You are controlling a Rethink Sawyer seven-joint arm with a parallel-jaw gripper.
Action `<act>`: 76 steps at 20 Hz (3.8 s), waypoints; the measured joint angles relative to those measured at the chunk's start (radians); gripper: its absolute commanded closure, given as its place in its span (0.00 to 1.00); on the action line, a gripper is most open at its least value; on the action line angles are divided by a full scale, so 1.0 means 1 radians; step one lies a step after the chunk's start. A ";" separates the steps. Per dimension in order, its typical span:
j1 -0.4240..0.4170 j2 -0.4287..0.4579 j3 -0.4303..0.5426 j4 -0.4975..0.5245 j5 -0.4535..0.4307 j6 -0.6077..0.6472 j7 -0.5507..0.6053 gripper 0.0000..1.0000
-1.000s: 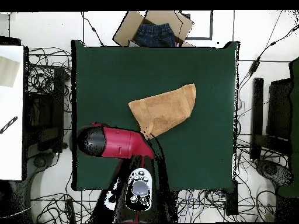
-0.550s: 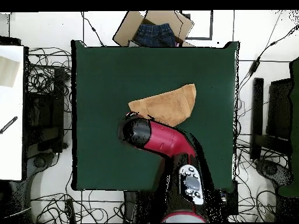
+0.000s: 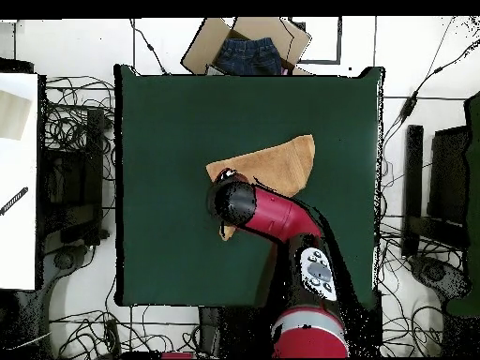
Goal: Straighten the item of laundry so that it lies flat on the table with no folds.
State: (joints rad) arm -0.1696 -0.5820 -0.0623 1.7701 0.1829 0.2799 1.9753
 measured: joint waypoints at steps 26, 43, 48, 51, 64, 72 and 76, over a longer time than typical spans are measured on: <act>0.033 0.142 -0.007 -0.132 0.000 -0.031 0.000 0.00; 0.106 0.226 -0.056 -0.230 0.000 -0.031 0.000 0.00; 0.109 0.224 -0.059 -0.230 0.000 -0.031 0.000 0.00; 0.111 0.224 -0.061 -0.230 0.000 -0.031 0.000 0.00; 0.180 0.199 -0.097 -0.226 0.011 -0.011 0.000 0.00; 0.290 0.125 -0.126 -0.227 0.059 0.124 0.000 0.00; 0.285 0.118 -0.125 -0.237 0.066 0.131 0.000 0.00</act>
State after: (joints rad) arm 0.1152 -0.4636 -0.1871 1.5334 0.2490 0.4112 1.9755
